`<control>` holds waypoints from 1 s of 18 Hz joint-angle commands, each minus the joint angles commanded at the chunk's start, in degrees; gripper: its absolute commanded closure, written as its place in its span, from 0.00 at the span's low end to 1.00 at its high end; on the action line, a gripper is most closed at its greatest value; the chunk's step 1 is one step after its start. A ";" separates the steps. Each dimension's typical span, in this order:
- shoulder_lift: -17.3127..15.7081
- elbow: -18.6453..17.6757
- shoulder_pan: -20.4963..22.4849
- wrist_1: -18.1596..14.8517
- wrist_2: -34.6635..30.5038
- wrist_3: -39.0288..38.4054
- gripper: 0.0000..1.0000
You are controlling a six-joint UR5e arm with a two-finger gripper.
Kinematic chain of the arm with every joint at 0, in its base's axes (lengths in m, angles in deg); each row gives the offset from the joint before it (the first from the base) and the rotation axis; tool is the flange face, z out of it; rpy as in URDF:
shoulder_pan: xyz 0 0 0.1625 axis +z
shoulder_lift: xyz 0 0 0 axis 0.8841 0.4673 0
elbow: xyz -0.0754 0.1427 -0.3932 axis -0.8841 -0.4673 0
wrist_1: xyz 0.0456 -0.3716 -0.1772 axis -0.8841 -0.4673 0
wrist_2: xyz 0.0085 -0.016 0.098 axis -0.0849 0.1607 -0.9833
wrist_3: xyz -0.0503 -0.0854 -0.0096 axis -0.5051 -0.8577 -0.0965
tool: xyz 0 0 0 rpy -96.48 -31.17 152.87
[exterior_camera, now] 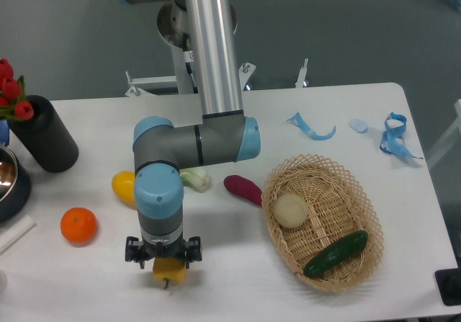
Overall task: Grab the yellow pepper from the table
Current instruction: 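Lower the gripper onto the yellow bell pepper and close on it, then lift the held pepper and carry it over the wicker basket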
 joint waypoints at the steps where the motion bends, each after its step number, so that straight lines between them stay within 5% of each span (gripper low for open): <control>1: 0.09 0.00 -0.09 0.00 0.00 0.00 0.00; 6: 0.35 -0.18 -0.09 0.00 -2.72 0.18 0.01; 9: 0.35 -0.27 -0.09 0.00 -3.43 0.27 0.36; 13: -0.17 0.00 0.00 0.00 -3.43 0.53 0.62; 18: -1.93 0.00 0.53 0.00 -3.52 0.79 0.74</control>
